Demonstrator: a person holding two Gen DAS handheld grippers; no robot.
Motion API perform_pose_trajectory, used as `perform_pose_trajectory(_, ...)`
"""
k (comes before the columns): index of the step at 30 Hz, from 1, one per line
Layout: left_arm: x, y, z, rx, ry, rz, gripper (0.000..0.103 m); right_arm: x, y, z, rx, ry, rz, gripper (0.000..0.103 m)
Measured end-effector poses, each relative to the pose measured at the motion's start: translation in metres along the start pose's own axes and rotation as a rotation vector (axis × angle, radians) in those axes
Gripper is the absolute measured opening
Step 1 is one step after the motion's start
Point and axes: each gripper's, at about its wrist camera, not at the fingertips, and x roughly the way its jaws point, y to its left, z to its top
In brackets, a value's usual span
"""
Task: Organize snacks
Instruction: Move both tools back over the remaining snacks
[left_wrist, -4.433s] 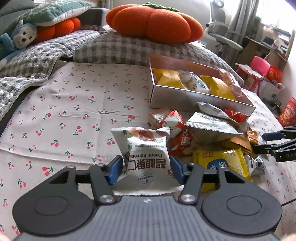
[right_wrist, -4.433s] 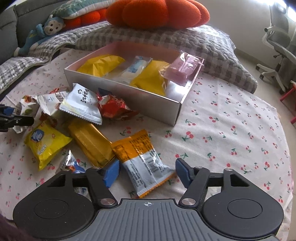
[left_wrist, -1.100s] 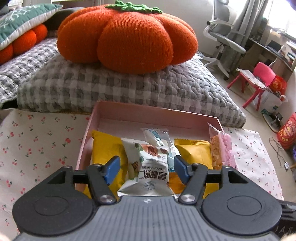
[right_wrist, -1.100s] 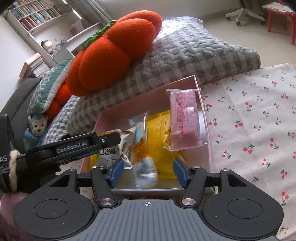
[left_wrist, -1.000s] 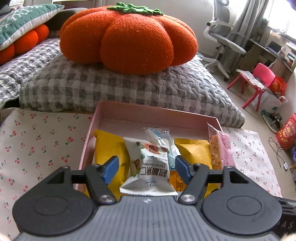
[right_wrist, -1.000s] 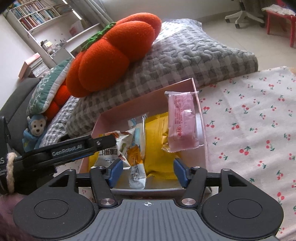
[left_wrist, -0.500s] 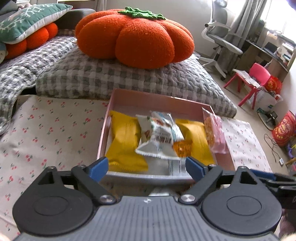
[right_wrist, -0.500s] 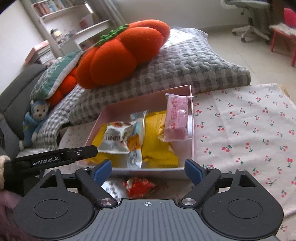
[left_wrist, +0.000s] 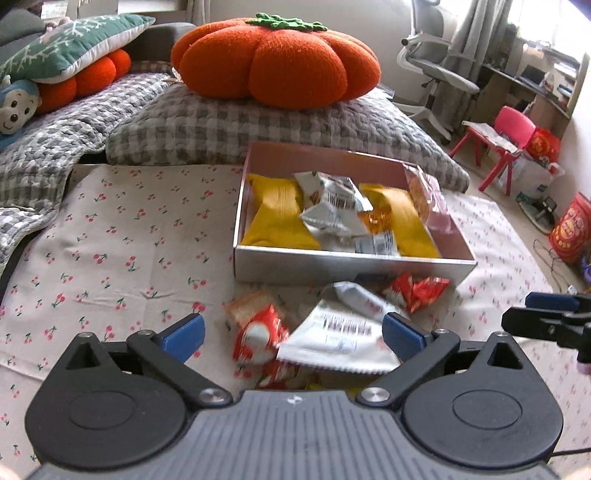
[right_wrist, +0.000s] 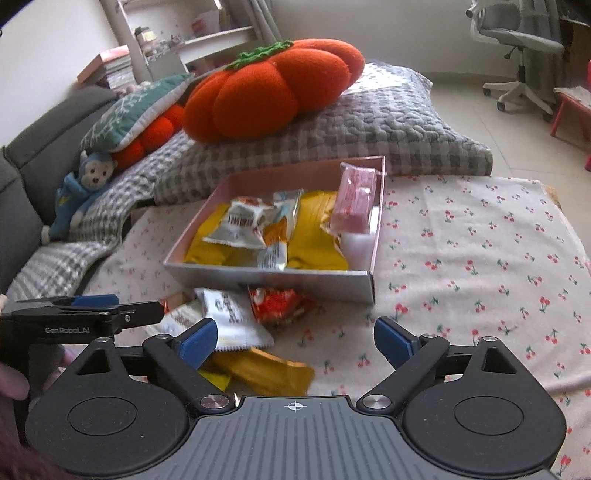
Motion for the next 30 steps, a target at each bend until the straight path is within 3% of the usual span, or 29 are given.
perform_pose_trajectory(5, -0.002, -0.003, -0.024, 0.068, -0.030, -0.003, 0.102, -0.002, 0.001, -0.015, -0.017, 0.006, -0.011, 0.094)
perform_pose_trajectory(9, 0.002, -0.005, -0.042, 0.132, -0.011, -0.060, 0.102, -0.001, 0.002, -0.028, -0.072, 0.017, -0.019, 0.097)
perform_pose_trajectory(13, 0.003, -0.012, -0.055, 0.281, -0.014, -0.133, 0.096, 0.005, 0.005, -0.039, -0.144, 0.038, -0.034, 0.097)
perform_pose_trajectory(22, 0.003, -0.030, -0.058, 0.534, -0.031, -0.320, 0.090, 0.016, 0.023, -0.060, -0.377, 0.084, 0.017, 0.097)
perform_pose_trajectory(30, 0.019, -0.036, -0.059, 0.635, 0.038, -0.357, 0.088, 0.025, 0.032, -0.080, -0.539, 0.106, 0.032, 0.097)
